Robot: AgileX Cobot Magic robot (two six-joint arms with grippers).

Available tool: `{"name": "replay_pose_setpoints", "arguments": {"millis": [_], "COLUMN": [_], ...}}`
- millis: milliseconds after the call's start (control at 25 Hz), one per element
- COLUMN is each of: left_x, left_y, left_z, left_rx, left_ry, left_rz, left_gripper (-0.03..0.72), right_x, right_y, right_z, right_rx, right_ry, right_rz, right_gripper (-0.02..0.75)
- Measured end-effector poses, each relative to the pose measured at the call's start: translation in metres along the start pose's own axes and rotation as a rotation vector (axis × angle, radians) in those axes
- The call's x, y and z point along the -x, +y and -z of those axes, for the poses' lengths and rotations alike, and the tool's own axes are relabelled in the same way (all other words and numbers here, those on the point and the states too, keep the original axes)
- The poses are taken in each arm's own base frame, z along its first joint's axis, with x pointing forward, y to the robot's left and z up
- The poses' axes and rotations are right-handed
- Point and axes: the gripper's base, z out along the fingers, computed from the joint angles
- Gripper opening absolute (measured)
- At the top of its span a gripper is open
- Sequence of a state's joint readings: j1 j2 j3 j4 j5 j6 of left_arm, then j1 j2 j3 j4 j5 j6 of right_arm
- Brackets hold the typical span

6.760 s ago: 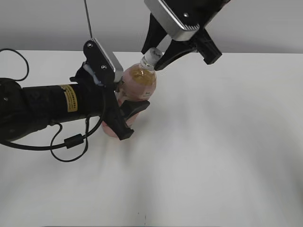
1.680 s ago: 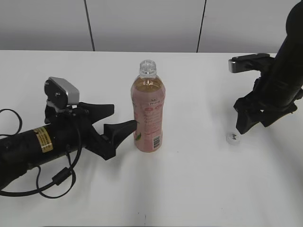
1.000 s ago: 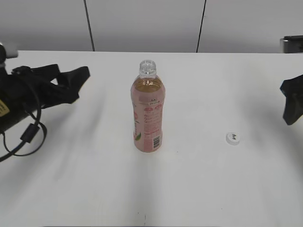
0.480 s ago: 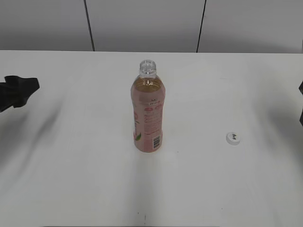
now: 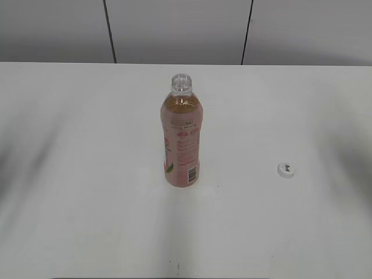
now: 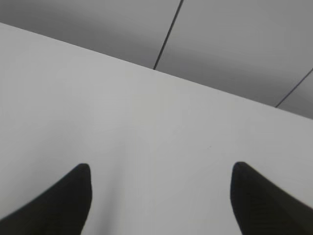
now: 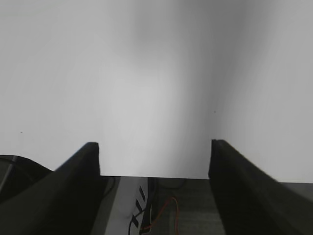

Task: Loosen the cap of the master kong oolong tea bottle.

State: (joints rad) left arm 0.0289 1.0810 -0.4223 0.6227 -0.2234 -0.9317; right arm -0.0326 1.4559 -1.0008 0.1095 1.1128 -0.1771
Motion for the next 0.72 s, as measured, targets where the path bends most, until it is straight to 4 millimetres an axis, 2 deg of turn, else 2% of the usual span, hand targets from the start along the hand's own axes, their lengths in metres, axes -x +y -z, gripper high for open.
{"name": "replay_pose_setpoints", "arguments": {"millis": [120, 360, 520, 720], "left_x": [0.005, 0.003, 0.004, 0.017], "left_y": [-0.009, -0.024, -0.029, -0.037], "left_z": [0.017, 0.057, 0.074, 0.092], "left_rx": [-0.013, 0.019, 0.051, 0.073], "left_ry": [-0.031, -0.005, 0.073, 0.2], "left_rz": [0.044, 0.02, -0.033, -0.138], "left_gripper": [0.531, 0.531, 0.531, 0.531], "right_x": [-0.008, -0.034, -0.059, -0.084], "right_y": [0.005, 0.011, 0.015, 0.02], "right_z": [0.015, 0.033, 0.041, 0.052], "right_rx": [0.021, 0.024, 0.018, 0.012], "right_ry": [-0.067, -0.141, -0.197, -0.276], "right_rz": [-0.008, -0.005, -0.004, -0.009], "right_gripper": [0.526, 0.526, 0.526, 0.515]}}
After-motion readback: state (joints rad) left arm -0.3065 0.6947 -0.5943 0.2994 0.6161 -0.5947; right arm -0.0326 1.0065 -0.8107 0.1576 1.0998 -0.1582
